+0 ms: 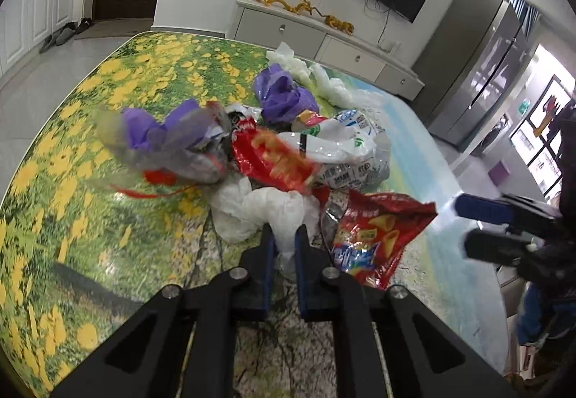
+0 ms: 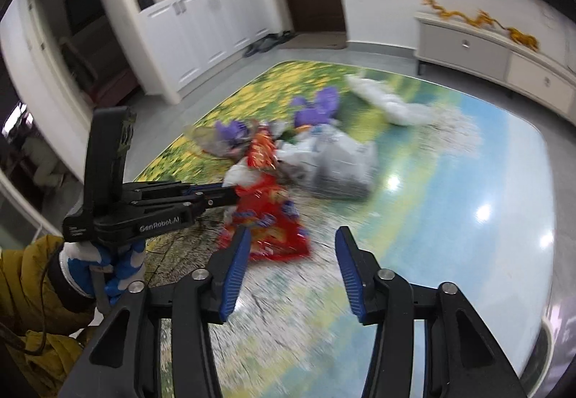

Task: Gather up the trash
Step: 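Grasp white plastic bag with left tool while right grasps red snack bag, then carry white bag and red snack bag to the bin and release both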

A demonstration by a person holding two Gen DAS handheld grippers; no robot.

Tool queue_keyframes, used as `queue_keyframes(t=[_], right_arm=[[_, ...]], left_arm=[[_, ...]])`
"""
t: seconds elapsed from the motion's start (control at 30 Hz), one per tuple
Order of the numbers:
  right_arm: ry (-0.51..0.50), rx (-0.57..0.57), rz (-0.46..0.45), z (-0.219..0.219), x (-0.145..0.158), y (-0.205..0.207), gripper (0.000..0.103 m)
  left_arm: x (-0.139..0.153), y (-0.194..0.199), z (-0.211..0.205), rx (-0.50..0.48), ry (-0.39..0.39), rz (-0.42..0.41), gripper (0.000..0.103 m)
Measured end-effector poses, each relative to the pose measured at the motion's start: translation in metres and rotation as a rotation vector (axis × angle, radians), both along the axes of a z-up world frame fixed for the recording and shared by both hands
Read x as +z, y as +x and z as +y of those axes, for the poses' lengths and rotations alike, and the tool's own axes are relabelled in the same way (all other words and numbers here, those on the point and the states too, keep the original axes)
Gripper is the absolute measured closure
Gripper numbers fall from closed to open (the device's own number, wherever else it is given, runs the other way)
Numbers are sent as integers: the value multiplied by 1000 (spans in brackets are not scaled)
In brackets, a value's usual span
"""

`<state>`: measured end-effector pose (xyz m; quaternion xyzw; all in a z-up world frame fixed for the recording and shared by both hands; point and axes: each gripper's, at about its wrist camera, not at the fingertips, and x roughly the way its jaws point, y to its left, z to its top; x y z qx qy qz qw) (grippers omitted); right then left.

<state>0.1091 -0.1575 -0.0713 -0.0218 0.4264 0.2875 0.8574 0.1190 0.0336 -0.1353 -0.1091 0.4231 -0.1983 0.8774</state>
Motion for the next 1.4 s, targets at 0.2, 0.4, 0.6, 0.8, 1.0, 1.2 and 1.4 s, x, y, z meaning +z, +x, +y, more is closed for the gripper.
queue_keyframes(t=[0.2, 0.4, 0.6, 0.8, 1.0, 1.2, 1.4], right_arm=[[-37, 21, 22, 33, -12, 16, 50], [-90, -14, 29, 47, -23, 32, 51], [-68, -9, 57, 42, -28, 24, 89], [14, -18, -3, 26, -4, -4, 94], [91, -80, -100, -16, 31, -39, 94], [137, -254, -188, -103, 50, -77, 94], [141, -517, -219, -219, 46, -119, 94]], left_arm=[[3, -16, 18, 23, -41, -17, 94], [5, -33, 33, 29, -59, -31, 94], [16, -52, 45, 52, -64, -61, 94], [42, -77, 42, 50, -47, -118, 94], [78, -100, 18, -3, -17, -185, 94], [110, -104, -42, -134, 27, -221, 94], [124, -89, -146, -344, 56, -208, 94]])
